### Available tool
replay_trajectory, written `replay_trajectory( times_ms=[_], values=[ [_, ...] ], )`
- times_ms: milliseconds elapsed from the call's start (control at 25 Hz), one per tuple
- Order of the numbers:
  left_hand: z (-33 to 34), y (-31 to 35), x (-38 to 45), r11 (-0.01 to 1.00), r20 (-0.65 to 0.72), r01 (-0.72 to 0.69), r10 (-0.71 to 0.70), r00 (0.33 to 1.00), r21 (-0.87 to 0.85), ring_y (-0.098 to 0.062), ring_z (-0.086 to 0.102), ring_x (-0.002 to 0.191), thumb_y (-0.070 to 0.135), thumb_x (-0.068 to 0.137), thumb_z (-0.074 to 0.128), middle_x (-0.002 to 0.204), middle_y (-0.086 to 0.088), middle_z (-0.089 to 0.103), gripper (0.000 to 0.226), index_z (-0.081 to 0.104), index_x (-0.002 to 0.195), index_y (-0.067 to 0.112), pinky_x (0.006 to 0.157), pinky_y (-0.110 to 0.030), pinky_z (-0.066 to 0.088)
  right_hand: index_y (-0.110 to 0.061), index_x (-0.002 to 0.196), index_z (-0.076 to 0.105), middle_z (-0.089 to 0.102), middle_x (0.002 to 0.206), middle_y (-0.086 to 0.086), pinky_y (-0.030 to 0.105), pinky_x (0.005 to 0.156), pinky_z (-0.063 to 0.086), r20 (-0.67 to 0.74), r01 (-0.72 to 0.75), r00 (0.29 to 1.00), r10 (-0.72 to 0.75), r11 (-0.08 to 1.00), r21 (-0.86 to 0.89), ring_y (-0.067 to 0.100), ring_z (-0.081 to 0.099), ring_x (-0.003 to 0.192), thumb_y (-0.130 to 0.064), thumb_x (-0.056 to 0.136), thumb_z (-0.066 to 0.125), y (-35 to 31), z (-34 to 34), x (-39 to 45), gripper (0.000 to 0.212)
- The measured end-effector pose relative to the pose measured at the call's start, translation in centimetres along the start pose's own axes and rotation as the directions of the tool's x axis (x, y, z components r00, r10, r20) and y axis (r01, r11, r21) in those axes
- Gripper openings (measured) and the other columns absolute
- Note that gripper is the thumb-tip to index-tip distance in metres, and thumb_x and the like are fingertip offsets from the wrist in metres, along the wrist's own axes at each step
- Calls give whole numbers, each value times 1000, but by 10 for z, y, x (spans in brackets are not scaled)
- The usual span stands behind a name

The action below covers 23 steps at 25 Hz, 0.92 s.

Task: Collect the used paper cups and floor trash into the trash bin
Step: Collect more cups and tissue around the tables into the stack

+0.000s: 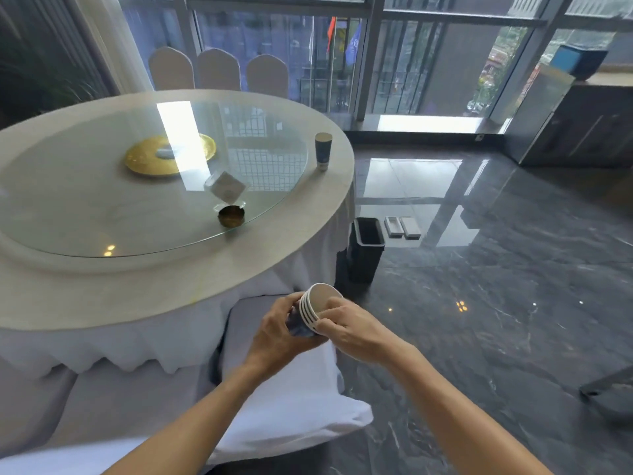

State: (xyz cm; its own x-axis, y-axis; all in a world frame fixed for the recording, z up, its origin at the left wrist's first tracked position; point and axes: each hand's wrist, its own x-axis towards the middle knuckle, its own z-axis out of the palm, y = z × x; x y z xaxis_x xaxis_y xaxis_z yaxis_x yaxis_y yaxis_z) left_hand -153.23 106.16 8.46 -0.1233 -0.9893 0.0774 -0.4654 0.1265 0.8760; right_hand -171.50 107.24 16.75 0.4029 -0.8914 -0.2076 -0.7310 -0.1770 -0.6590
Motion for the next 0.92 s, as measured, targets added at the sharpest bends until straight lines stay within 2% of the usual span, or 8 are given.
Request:
replay_trajectory(
  times_ms=[80,200,360,480,600,640,760,920],
  values=[
    [30,20,1,1000,-11,-10,10,1000,15,-1,70,102,43,59,99,123,10,70,84,63,133,30,78,-7,53,-15,73,55,54,85,1,40,71,42,-29,12,1000,-10,998,56,19,51,79,-35,96,46,25,-21,-21,32],
    [66,36,1,996,-21,-20,22,1000,82,-5,63,109,49,60,98,125,13,68,86,64,136,32,85,-14,51,-24,65,49,50,70,-6,33,65,38,84,-26,996,18,996,85,11,45,65,-36,100,44,56,-46,-34,37],
    [103,41,25,994,-50,17,-11,999,106,-7,62,110,52,63,96,126,13,68,84,64,137,32,87,-16,53,-39,69,59,57,81,-13,19,67,40,213,-86,975,70,994,65,-1,51,70,-42,107,39,84,-77,-18,43],
    [126,36,65,998,-83,63,-62,995,15,-10,67,108,54,65,94,125,11,70,79,64,135,34,94,-32,62,-42,61,56,53,78,-15,26,70,42,87,61,994,-61,998,4,1,51,71,-52,104,38,111,-99,14,47],
    [145,35,111,994,-92,106,-107,990,-14,-13,70,106,68,56,89,123,12,71,89,63,135,35,90,-34,64,-38,96,72,59,96,-18,29,81,48,-26,106,994,-106,994,-17,2,58,88,-57,102,40,139,-127,42,38],
    [150,38,124,993,-90,115,-116,989,-22,-12,70,107,70,54,88,122,13,71,91,63,134,36,89,-33,63,-39,97,71,62,96,-17,30,80,50,-15,119,993,-119,993,-10,3,59,88,-56,103,39,144,-139,48,37],
    [160,48,167,992,-104,125,-128,986,-36,-5,68,107,62,56,92,122,17,69,87,63,134,36,87,-23,59,-53,63,55,58,69,-27,19,64,38,158,106,982,-102,994,-16,-4,51,67,-49,109,33,151,-179,77,51],
    [177,52,218,988,-125,147,-141,982,38,-5,64,111,64,58,92,125,21,68,87,62,136,39,91,-26,58,-35,61,46,51,62,-17,24,64,36,267,20,964,-15,1000,-14,1,45,61,-62,105,26,186,-211,126,56]
  ],
)
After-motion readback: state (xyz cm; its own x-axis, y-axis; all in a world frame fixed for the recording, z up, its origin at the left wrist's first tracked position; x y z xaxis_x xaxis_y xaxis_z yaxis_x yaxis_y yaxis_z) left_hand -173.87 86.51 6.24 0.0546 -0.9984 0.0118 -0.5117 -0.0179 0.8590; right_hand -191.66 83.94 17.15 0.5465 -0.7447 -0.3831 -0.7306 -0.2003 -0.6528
